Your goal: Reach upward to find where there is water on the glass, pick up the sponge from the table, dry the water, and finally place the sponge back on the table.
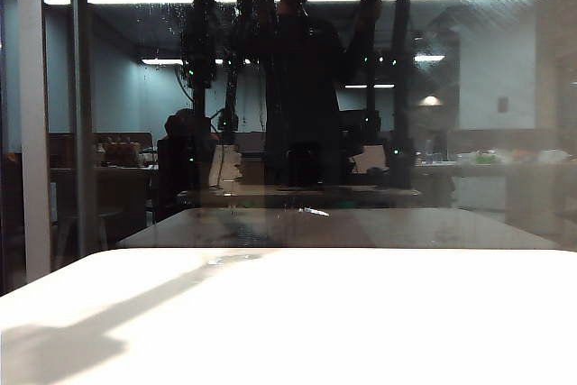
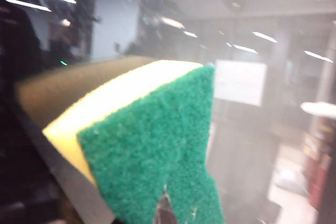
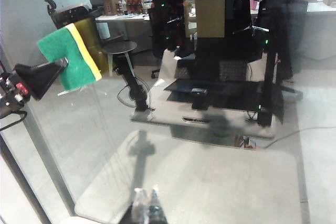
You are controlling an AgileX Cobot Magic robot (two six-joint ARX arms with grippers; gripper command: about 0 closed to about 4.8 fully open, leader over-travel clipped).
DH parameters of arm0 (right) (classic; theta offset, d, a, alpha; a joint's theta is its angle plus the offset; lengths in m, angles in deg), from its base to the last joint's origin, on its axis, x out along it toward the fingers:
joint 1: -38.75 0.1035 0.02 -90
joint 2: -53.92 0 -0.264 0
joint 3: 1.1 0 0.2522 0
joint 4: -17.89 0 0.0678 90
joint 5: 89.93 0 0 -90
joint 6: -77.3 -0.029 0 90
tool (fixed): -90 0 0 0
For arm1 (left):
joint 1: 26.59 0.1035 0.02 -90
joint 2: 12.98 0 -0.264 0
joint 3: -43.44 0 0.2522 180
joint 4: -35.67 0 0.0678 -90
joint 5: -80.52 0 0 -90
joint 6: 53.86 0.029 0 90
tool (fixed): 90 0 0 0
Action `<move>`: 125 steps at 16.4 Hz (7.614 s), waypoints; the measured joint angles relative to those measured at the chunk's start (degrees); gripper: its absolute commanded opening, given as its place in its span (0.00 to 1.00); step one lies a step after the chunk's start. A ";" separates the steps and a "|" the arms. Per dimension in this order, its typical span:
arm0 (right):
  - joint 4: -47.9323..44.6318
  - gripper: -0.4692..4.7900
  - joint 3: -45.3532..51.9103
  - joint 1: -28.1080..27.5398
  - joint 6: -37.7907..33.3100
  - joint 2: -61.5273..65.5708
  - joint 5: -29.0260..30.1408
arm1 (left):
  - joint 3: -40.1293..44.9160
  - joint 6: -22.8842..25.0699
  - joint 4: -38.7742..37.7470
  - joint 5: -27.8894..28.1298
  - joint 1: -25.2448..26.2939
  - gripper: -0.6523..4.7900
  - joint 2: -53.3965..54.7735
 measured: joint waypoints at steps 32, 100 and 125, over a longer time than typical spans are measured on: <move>0.87 0.09 0.00 0.02 0.00 0.35 -0.07 | -0.35 4.87 -12.00 0.83 6.10 0.11 -4.70; 2.93 0.09 0.02 0.00 0.00 1.14 0.04 | 7.04 21.97 -36.59 12.90 2.21 0.11 -4.48; 3.65 0.09 0.00 0.02 0.00 0.92 0.11 | 6.38 19.28 -27.98 10.51 13.53 0.11 -13.40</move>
